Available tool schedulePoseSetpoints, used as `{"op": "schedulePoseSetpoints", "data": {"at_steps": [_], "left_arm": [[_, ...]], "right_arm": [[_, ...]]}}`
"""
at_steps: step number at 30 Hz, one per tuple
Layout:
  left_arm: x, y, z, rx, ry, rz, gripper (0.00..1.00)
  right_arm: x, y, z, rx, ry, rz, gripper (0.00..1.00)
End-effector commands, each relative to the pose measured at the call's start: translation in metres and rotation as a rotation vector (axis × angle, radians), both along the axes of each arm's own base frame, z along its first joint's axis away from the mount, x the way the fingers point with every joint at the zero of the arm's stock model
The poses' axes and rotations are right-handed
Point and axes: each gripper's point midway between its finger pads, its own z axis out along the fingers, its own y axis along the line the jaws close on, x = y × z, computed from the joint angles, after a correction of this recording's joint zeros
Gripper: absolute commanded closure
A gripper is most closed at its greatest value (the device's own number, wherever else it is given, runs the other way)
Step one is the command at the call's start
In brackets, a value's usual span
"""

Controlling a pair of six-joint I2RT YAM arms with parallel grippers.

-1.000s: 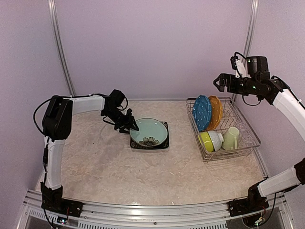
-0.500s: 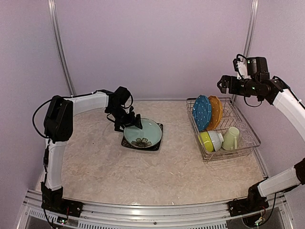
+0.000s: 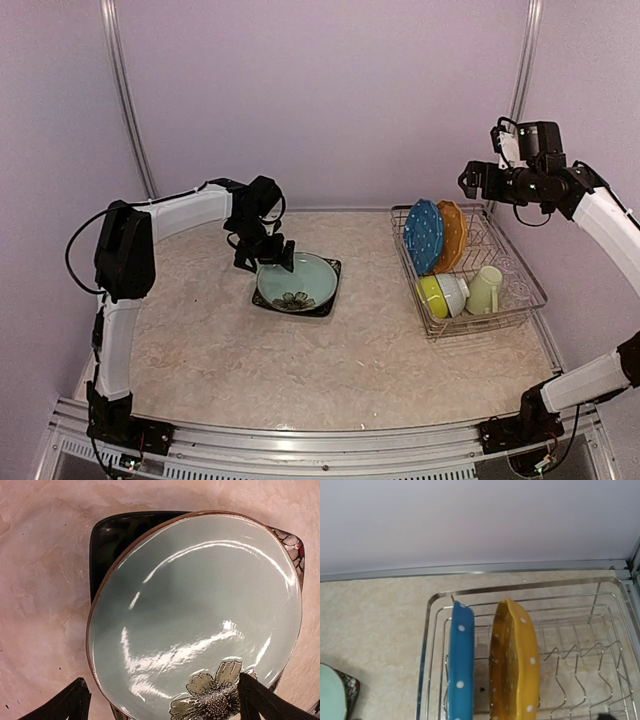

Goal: Unload the mixed dishes from the dish rack
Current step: Place the plate on the plate, then grab the plate from the dish rack.

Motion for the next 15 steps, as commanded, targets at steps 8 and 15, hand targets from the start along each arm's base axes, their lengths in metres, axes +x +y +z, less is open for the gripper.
{"op": "schedulePoseSetpoints", "data": {"at_steps": [8,15], "left_arm": [[0.015,0.028,0.076,-0.094,-0.234,0.082,0.01],[0.024,0.044,0.131,-0.169,-0.377,0.146,0.01]], "right_arm": [[-0.011,-0.017,-0.040,-0.081,0.168,-0.003,0.03],[-0.001,-0.023,-0.066,-0.092,0.256,-0.016,0.12]]}}
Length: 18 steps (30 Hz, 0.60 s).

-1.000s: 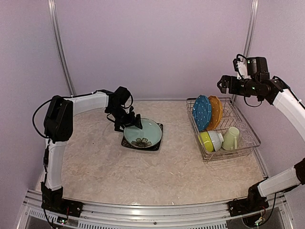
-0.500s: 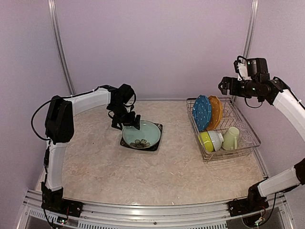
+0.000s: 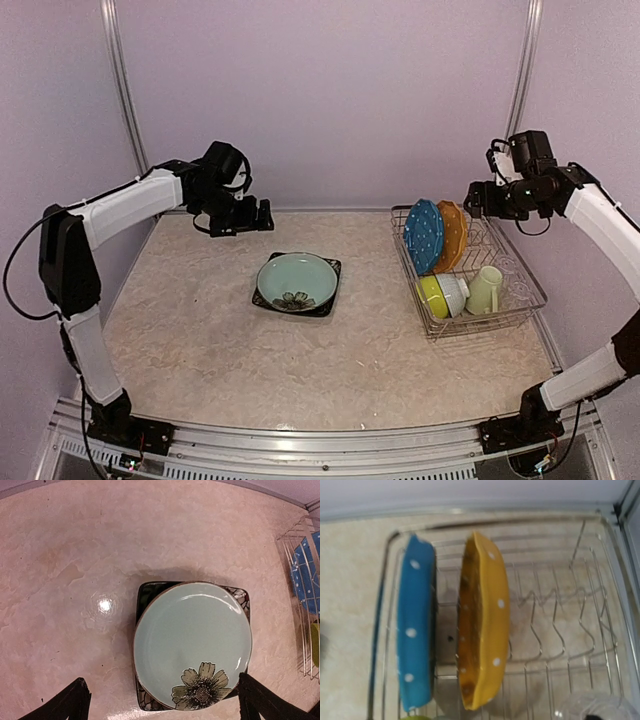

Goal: Unload the mixed dishes from the dish rack
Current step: Grab the plate from the dish rack.

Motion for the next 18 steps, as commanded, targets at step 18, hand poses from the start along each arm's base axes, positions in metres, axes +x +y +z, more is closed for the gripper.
{"op": "schedulePoseSetpoints", "data": {"at_steps": [18], "left_arm": [[0.009,0.013,0.063,-0.180,-0.138,-0.002,0.01]], "right_arm": [[0.073,-0.003,-0.084,0.027,0.212,0.007,0.30]]}}
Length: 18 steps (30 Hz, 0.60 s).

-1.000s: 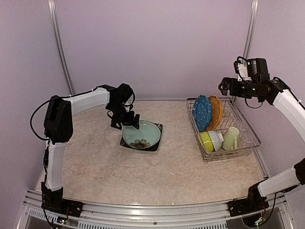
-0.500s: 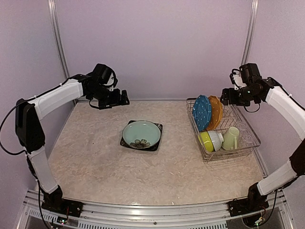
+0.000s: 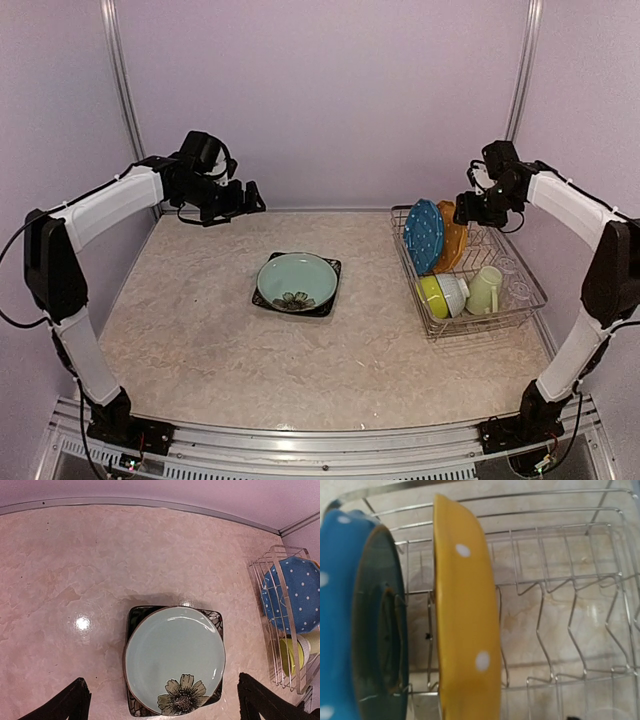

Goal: Unload the mixed dishes from the dish rack
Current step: Grab the plate from the dish rack.

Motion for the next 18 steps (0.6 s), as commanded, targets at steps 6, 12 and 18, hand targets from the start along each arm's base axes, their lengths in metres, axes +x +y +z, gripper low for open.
{"op": "schedulePoseSetpoints", "data": {"at_steps": [6,12,18], "left_arm": [[-0.001,0.005,0.008,0.002,-0.029,-0.001,0.01],[-0.001,0.008,0.006,0.000,-0.024,0.006,0.01],[0.000,0.009,0.002,0.003,-0.013,0.010,0.01]], "right_arm": [[0.027,0.012,-0.027,0.070,0.031,0.048,0.40],[0.031,0.015,-0.051,0.075,0.079,0.056,0.50],[0.032,0.013,-0.046,0.068,0.064,0.050,0.59]]}}
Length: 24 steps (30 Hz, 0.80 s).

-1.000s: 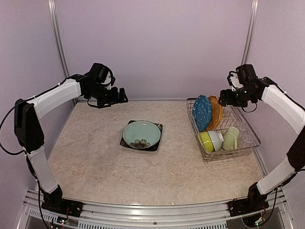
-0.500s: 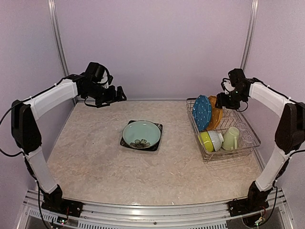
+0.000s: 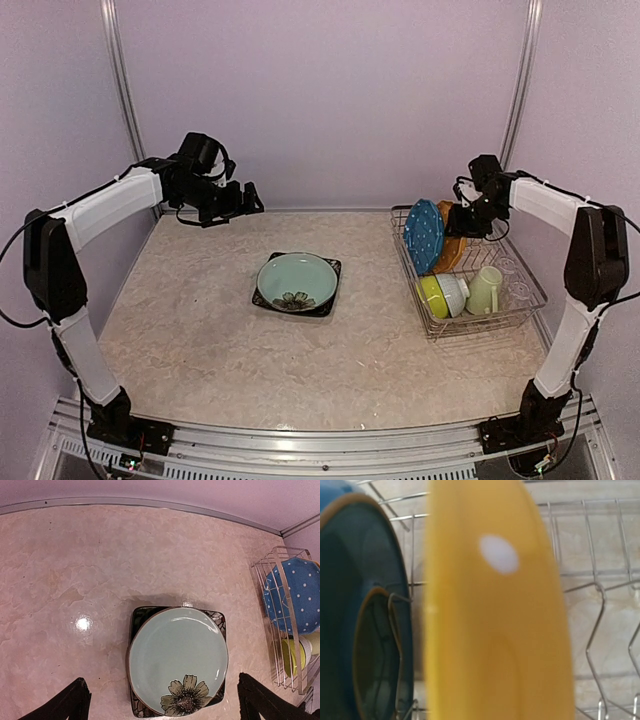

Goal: Unload the mixed dishes from the dish rack
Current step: Grab the plate from the dish rack.

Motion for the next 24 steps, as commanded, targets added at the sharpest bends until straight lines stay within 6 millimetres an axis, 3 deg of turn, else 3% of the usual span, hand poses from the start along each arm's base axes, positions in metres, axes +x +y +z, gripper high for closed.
{"op": "schedulePoseSetpoints", "data": {"at_steps": [1,6,15,24], "left_arm": [[-0.001,0.005,0.004,0.001,-0.009,0.007,0.01],[0.000,0.003,0.003,-0.003,-0.005,0.001,0.01],[0.002,-0.001,0.001,-0.014,-0.002,-0.006,0.01],[0.004,0.001,-0.001,-0.004,-0.001,0.007,0.01]], "right_arm": [[0.007,-0.003,0.016,0.005,-0.048,-0.003,0.61],[0.007,-0.003,0.029,0.006,-0.071,-0.003,0.76],[0.008,-0.007,0.057,-0.010,-0.115,-0.012,0.93],[0.008,-0.016,0.109,-0.038,-0.210,-0.051,0.99]]}}
